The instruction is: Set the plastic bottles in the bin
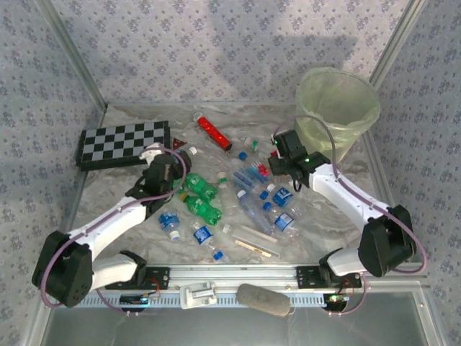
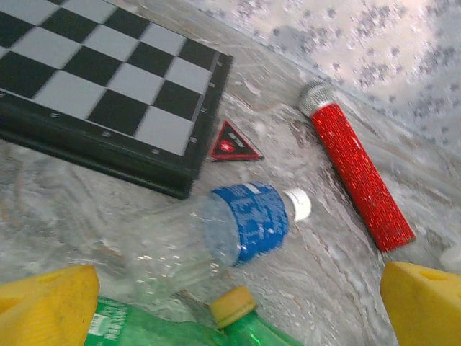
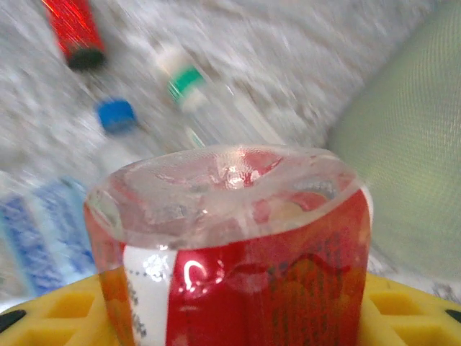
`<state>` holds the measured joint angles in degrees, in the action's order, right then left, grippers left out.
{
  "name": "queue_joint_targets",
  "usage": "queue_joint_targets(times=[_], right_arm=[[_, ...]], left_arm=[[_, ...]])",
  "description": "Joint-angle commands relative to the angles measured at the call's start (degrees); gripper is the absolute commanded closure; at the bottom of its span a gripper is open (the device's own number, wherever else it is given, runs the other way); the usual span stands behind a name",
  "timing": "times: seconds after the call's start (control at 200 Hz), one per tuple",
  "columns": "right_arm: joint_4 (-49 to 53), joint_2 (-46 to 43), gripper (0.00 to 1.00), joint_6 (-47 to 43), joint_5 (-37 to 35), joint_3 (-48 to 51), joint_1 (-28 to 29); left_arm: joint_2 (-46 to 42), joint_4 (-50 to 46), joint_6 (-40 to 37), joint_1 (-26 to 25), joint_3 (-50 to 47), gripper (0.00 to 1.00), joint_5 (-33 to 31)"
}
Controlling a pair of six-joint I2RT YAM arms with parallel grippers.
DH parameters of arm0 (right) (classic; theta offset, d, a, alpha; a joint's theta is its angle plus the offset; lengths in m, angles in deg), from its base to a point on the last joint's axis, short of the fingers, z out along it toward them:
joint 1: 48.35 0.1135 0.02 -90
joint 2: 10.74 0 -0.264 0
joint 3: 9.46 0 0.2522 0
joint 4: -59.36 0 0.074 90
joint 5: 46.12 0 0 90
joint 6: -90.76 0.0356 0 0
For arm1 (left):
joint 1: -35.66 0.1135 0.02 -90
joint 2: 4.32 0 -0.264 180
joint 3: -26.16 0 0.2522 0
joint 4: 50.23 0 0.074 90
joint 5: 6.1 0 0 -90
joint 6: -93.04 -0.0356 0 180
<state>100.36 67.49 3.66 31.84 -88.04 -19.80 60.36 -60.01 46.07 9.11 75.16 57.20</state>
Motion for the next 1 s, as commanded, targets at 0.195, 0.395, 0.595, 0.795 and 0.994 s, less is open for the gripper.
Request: queue_joint_targets(times=[0.195,0.395,0.595,0.795,0.994], right_arm=[[-2.1,-2.3,0.49,0.3,12.0,-20.2,-2.2],[-2.8,-0.1,0.51,3.2,13.0,-29.2,-10.3],[-5.5,2.8,0.5,3.0,5.6,-30.8,-17.5],[-4.3,8.8,0.5,5.8,3.7,-33.6,-25.4],[6.2,19.1,0.49,7.8,7.1,-41.7,-28.7]], left_arm=[[-7.1,-3.5,4.7,4.5,-4.3,0.0,-1.9],[-8.9,-4.5,5.1,5.4,-5.8,0.0,-1.9],[-8.8,-5.6,3.1,5.6,-5.2,0.0,-0.2],[-7.8,-5.1,-0.1,5.6,-3.5,0.0,2.5],[-6.6,-4.7,-1.0,5.6,-1.4,0.0,5.7]])
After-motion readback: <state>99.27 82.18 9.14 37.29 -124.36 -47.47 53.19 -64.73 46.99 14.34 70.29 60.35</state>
